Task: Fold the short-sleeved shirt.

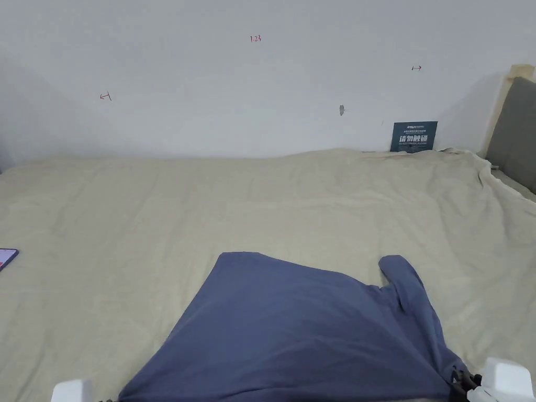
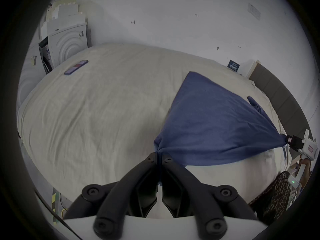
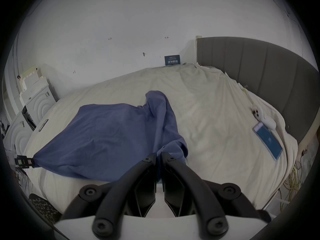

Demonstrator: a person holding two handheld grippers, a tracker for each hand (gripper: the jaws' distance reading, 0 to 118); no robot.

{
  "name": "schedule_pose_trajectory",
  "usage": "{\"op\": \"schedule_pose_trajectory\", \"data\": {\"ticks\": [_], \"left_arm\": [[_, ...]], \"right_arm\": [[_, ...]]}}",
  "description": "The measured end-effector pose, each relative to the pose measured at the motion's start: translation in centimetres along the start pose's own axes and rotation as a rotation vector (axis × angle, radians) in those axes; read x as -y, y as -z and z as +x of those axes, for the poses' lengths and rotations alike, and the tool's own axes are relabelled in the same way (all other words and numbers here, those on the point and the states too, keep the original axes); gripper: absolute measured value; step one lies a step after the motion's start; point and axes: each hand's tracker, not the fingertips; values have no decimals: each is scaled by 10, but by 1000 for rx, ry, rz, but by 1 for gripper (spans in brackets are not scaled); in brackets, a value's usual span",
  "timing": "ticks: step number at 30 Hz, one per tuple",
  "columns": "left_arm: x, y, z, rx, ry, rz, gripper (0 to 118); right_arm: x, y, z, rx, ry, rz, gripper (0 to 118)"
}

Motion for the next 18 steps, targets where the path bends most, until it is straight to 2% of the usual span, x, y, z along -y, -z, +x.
{"op": "schedule_pose_trajectory", "data": {"ticks": [4, 10, 18], "left_arm": [[21, -13, -7, -5, -1, -28, 0], [45, -23, -27, -19, -26, -79, 0], [48, 10, -5, -102, -18, -179, 0]], "right_arm": [[17, -18, 8, -6, 13, -25, 4], [33, -30, 23, -1, -18, -97, 4], [45, 3, 22, 54, -8, -239, 4]]}}
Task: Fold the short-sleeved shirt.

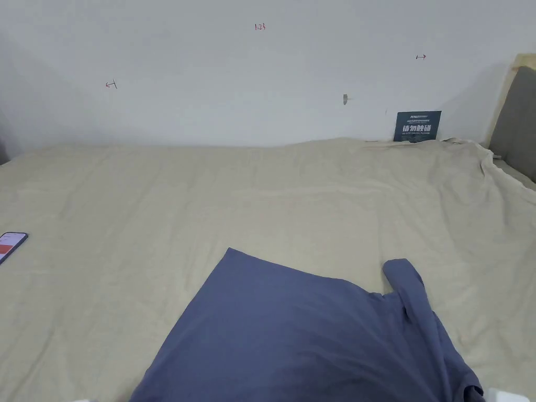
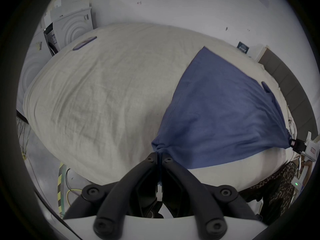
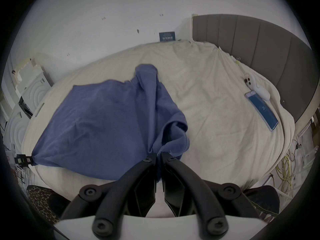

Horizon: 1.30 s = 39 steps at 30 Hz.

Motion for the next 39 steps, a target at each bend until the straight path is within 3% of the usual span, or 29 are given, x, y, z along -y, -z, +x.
{"op": "schedule_pose_trajectory", "data": {"ticks": [5, 7, 8, 9, 10, 12, 18, 25, 26, 28, 30, 32, 33, 34, 35, 37, 39], "left_arm": [[2, 11, 5, -21, -31, -9, 2], [1, 7, 5, -14, -56, -8, 18], [0, 4, 6, -20, -59, -9, 32], [-2, 0, 6, -19, -63, -6, 61], [-4, -5, 8, -20, -63, -2, 81], [-10, -16, 12, 6, -64, 24, 107], [-50, -65, 37, 104, -50, 236, 107], [-110, -125, 80, 200, -21, 477, 107], [-117, -131, 88, 193, -8, 511, 107], [-127, -141, 103, 188, 23, 573, 107], [-136, -142, 116, 186, 61, 624, 100], [-141, -142, 130, 215, 94, 672, 74], [-144, -140, 135, 229, 97, 672, 40], [-149, -136, 140, 266, 98, 656, 17], [-154, -132, 143, 307, 85, 634, 4], [-167, -118, 148, 385, 66, 584, 0], [-179, -104, 158, 360, 87, 563, 0]], "right_arm": [[0, 8, -5, 18, 9, -65, 4], [-4, 4, -8, 29, 2, -65, 15], [-5, 1, -9, 35, -12, -55, 25], [-7, -2, -10, 32, -24, -43, 48], [-10, -7, -11, 36, -31, -31, 68], [-19, -19, -11, 40, -30, 21, 94], [-59, -77, -17, -13, -7, 224, 94], [-99, -149, -30, -13, -87, 519, 91], [-103, -156, -32, -12, -101, 549, 87], [-108, -167, -35, -6, -108, 603, 68], [-111, -173, -39, -2, -122, 639, 40], [-112, -182, -47, 17, -144, 676, 10], [-112, -182, -48, 22, -151, 686, 0], [-112, -183, -48, 9, -158, 697, 0], [-114, -178, -45, -2, -152, 699, 0], [-118, -176, -46, 1, -150, 698, 0], [-123, -169, -47, 17, -166, 692, 0]]}}
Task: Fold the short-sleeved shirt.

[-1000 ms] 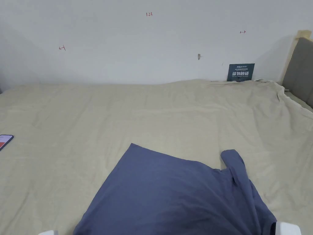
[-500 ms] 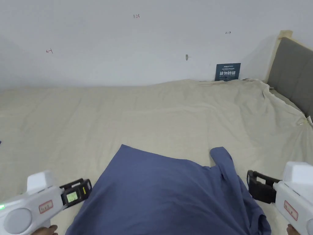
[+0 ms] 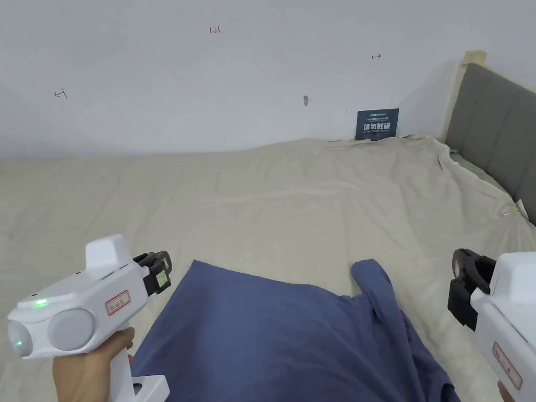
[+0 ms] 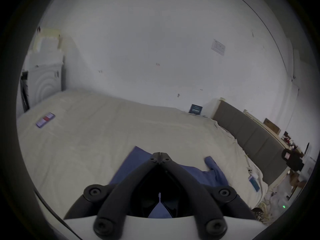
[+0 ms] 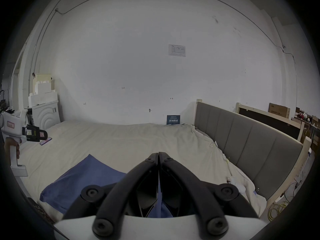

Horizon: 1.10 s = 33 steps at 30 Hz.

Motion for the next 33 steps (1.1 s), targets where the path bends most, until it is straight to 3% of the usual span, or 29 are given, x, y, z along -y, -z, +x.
{"op": "schedule_pose_trajectory", "data": {"ticks": [11, 13, 15, 17, 18, 19, 25, 30, 32, 33], "left_arm": [[-26, 169, -20, -27, 147, -270, 0], [-27, 202, -27, -35, 163, -339, 20], [-25, 236, -37, -69, 149, -432, 26], [-19, 266, -48, -120, 127, -520, 75], [-15, 276, -51, -138, 128, -515, 93], [-11, 285, -55, -146, 138, -507, 97], [15, 334, -77, -202, 125, -602, 96], [39, 351, -83, -245, 144, -637, 86], [37, 344, -77, -245, 168, -607, 74], [35, 341, -74, -226, 179, -602, 52]], "right_arm": [[10, 68, 7, 7, 26, -52, 0], [16, 82, 7, 10, 16, -73, 0], [20, 94, 7, 13, 9, -90, 0], [26, 104, 6, 18, 7, -107, 0], [28, 108, 7, 20, 12, -113, 0], [30, 112, 9, 18, 21, -122, 0], [33, 123, 8, 38, 25, -160, 0], [36, 130, 10, 28, 47, -192, 0], [37, 129, 10, 30, 30, -205, 0], [38, 129, 10, 29, 27, -211, 0]]}}
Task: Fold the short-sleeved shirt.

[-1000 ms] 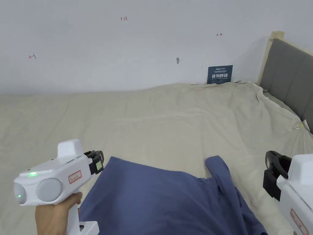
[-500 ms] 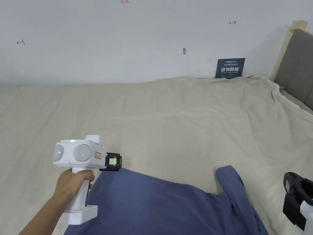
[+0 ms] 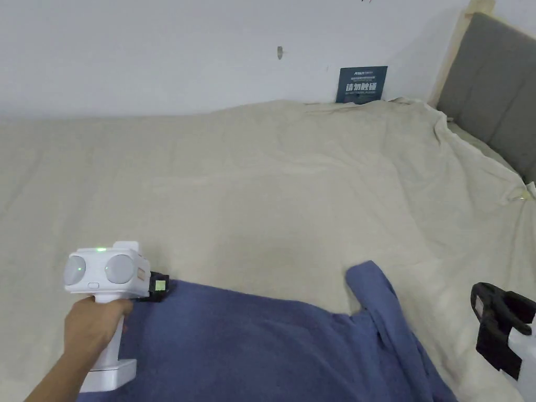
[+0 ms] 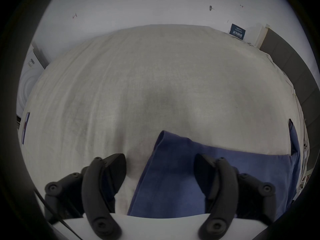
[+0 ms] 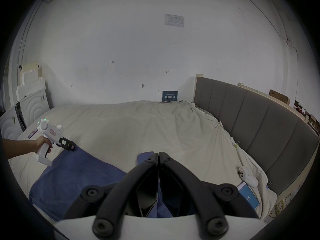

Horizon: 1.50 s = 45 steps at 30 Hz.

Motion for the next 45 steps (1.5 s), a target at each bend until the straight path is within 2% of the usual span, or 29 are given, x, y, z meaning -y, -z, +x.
{"op": "schedule_pose_trajectory", "data": {"ticks": [2, 3, 6, 8, 11, 12, 14, 15, 16, 17, 18, 20, 22, 25, 26, 29, 30, 32, 37, 42, 45], "left_arm": [[2, -8, 6, 13, 69, 23, 6], [3, -10, 8, 29, 98, 12, 0], [13, -31, 18, 12, 119, 31, 0], [16, -51, 16, 39, 87, 80, 0], [25, -88, 16, 75, 87, 119, 0], [27, -98, 15, 76, 89, 125, 0], [29, -119, 11, 101, 81, 145, 0], [31, -127, 11, 108, 79, 152, 0], [33, -136, 11, 113, 77, 160, 0], [32, -142, 9, 113, 78, 168, 0], [33, -149, 9, 113, 81, 175, 0], [36, -162, 10, 114, 86, 190, 0], [36, -168, 10, 115, 87, 198, 0], [37, -174, 12, 113, 84, 208, 0], [37, -175, 12, 112, 82, 209, 0], [39, -178, 12, 111, 71, 210, 0], [40, -179, 12, 112, 70, 211, 0], [43, -184, 12, 107, 71, 215, 0], [48, -194, 4, 93, 54, 235, 0], [57, -214, -11, 90, 6, 266, 0], [61, -228, -24, 73, -24, 301, 0]], "right_arm": [[1, 3, 1, 1, 0, -24, 0], [0, 2, -1, 3, 0, -32, 0], [2, 13, 1, 6, -8, -81, 0], [8, 25, 8, -16, 9, -142, 0], [19, 49, 15, -39, 40, -236, 13], [23, 57, 16, -33, 47, -265, 13], [32, 74, 18, -46, 55, -309, 44], [37, 81, 19, -50, 62, -327, 67], [42, 89, 20, -55, 68, -331, 78], [46, 97, 20, -59, 87, -341, 85], [49, 105, 19, -55, 70, -362, 85], [59, 122, 16, -49, 11, -412, 85], [69, 137, 14, -54, 16, -475, 85], [83, 151, 4, -60, -27, -559, 77], [87, 155, 1, -66, -23, -565, 70], [96, 162, -1, -68, 0, -599, 10], [96, 160, -1, -67, 0, -595, 4], [91, 146, -1, -75, 42, -541, 4], [66, 119, 7, -94, 14, -452, 3], [25, 81, 19, -175, 65, -335, 4], [1, 55, 21, -209, 62, -266, 3]]}}
